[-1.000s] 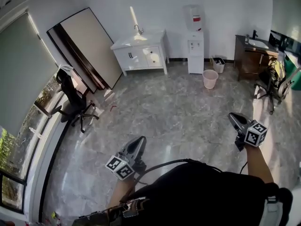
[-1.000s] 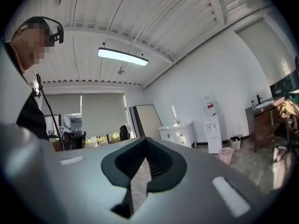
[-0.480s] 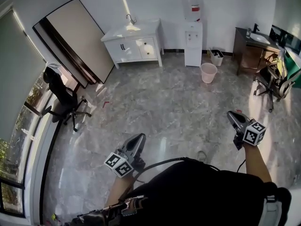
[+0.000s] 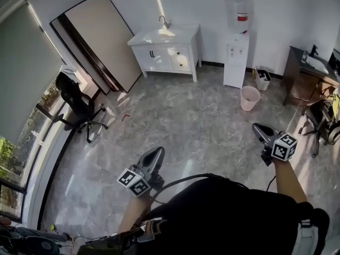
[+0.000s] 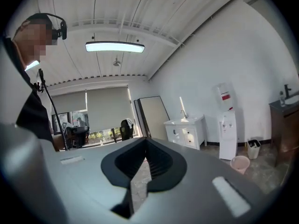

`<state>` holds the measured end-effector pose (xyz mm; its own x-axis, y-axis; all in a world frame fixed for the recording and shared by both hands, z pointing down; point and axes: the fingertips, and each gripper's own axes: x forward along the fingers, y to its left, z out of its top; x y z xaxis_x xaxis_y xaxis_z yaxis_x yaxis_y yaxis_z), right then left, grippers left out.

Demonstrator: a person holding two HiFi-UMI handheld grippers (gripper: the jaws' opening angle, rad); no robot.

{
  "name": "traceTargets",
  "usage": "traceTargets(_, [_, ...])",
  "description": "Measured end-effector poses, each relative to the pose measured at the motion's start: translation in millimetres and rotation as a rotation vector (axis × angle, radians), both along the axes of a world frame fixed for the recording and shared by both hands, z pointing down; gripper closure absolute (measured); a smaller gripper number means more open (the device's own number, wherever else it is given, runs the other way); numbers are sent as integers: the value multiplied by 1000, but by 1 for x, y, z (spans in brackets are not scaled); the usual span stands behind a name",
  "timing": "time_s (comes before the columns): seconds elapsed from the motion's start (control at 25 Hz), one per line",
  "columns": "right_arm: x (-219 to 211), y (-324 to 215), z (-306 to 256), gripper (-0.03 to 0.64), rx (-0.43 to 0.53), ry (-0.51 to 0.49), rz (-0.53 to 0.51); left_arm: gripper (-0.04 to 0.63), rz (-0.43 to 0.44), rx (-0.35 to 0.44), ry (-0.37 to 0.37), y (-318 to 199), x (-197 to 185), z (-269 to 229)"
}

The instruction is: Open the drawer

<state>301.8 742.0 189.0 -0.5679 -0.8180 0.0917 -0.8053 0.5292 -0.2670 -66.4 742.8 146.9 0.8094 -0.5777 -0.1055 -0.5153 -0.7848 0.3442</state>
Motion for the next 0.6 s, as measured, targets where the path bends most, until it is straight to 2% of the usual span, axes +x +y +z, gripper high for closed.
traceTargets(0.12, [32, -43, -9, 615, 12, -5, -27, 595, -8, -2, 19, -31, 41, -8])
traceTargets(0.24, [58, -65, -3, 615, 0, -36, -38, 595, -10, -9, -6, -49, 68, -9])
traceTargets(0.44, [82, -94, 16, 615, -28, -67, -28, 595, -38, -21, -19, -83, 79, -4])
traceTargets(0.6, [88, -124, 24, 615, -37, -70, -8, 595, -29, -31, -17, -116, 81, 6])
